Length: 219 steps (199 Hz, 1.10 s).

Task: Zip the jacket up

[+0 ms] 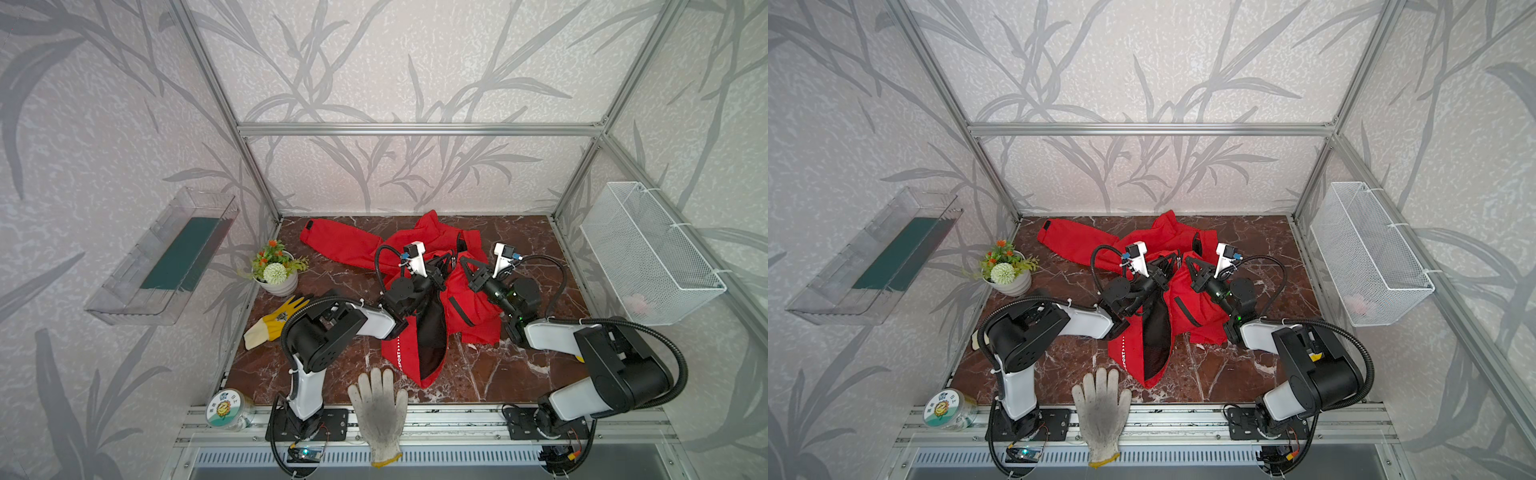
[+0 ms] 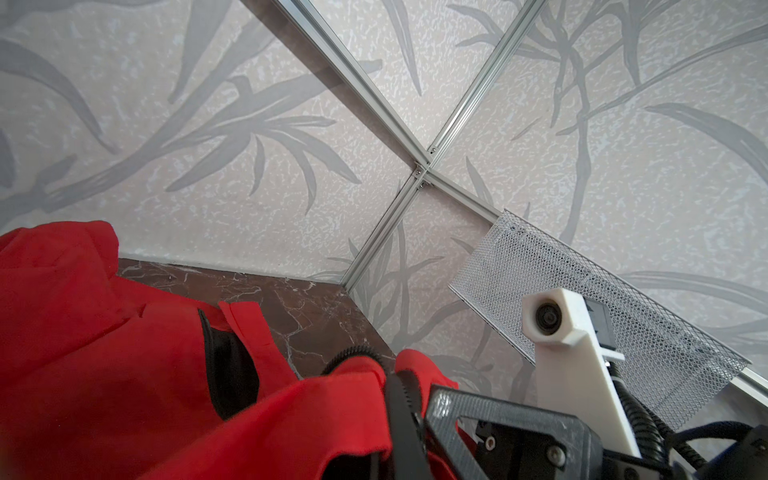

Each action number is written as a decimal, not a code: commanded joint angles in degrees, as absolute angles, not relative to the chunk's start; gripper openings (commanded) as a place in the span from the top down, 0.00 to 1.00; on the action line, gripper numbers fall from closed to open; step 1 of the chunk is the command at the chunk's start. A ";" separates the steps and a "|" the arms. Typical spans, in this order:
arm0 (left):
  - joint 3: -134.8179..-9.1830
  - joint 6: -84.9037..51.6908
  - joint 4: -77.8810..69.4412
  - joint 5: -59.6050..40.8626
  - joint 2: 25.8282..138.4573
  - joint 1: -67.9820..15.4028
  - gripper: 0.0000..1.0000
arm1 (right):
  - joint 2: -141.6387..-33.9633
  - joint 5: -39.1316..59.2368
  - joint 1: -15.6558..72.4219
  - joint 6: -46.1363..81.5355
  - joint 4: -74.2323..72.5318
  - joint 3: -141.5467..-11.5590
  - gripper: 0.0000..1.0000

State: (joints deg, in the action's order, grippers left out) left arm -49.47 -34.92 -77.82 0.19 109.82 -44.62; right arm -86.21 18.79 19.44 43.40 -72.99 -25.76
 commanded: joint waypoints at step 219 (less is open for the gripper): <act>-51.33 -40.06 -55.64 -0.84 97.22 -44.25 1.00 | -57.82 10.75 20.48 28.97 -50.39 -19.25 0.64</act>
State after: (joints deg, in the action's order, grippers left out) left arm -50.22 -40.07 -57.63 -0.95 100.31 -44.62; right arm -64.90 11.09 20.62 40.45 -64.40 -18.15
